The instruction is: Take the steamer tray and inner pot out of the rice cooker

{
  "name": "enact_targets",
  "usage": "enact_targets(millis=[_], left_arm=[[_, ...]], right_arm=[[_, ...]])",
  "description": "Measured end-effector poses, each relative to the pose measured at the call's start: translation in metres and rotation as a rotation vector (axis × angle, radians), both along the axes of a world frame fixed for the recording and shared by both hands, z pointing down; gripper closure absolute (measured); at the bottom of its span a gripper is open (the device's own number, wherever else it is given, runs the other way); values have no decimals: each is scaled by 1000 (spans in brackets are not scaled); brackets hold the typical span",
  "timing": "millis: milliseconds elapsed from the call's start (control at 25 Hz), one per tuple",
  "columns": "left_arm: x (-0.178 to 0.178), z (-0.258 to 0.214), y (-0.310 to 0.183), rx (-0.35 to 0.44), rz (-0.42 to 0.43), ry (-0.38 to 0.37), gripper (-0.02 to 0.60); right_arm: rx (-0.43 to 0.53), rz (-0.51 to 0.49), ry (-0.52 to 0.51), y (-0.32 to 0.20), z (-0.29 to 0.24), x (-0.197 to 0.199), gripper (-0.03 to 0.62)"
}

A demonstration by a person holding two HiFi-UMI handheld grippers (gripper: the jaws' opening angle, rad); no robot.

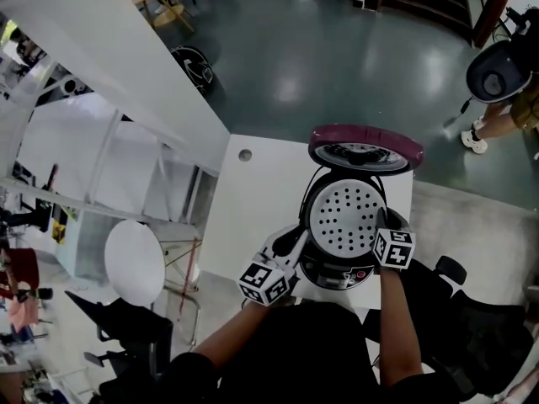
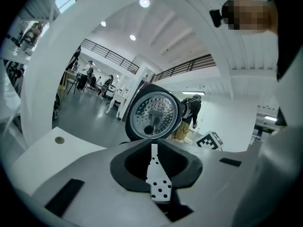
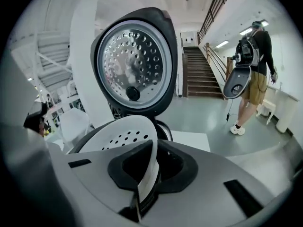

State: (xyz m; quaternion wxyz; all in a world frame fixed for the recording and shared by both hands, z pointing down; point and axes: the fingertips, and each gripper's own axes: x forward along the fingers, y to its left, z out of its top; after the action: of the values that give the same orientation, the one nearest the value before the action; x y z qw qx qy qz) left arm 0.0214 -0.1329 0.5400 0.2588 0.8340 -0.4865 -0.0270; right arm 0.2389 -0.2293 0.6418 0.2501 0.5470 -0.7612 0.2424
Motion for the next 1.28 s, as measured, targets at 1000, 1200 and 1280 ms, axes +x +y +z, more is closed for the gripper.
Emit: enact_targets(millis=[1000,1200,1280], left_arm=[[-101,2,14,8,-139,-6,565],[-162,1,22,23,-142,-57,566],[-186,2,23,19,-132,-54,566]], right_arm=[[33,-42,-244,0,-60,-97,576],[15,-56,-260,10,-61,-167,576],[9,-49,-269,12,-60,-192,577]])
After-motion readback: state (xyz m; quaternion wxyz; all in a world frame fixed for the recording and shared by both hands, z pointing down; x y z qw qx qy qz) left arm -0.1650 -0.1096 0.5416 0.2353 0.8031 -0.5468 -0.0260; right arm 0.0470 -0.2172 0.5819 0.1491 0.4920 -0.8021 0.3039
